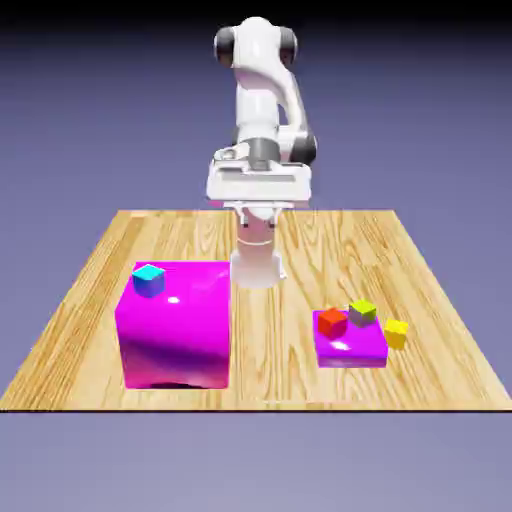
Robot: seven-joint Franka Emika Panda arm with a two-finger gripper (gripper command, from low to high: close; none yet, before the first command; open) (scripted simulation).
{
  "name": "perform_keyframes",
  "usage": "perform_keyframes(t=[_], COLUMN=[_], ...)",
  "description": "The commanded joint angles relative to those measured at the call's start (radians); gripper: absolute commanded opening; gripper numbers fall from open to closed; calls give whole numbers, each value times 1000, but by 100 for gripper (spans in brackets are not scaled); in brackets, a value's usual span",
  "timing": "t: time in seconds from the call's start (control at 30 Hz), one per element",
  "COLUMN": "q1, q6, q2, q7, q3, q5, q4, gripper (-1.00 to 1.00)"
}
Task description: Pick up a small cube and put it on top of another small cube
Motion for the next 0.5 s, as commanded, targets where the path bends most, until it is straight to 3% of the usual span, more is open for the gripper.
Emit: perform_keyframes(t=[0.0, 0.47], q1=[21, 322], q6=[-22, -323], q2=[36, 544], q7=[-5, -75], q3=[13, 189], q5=[-10, -145], q4=[18, 269], gripper=[0, 0])
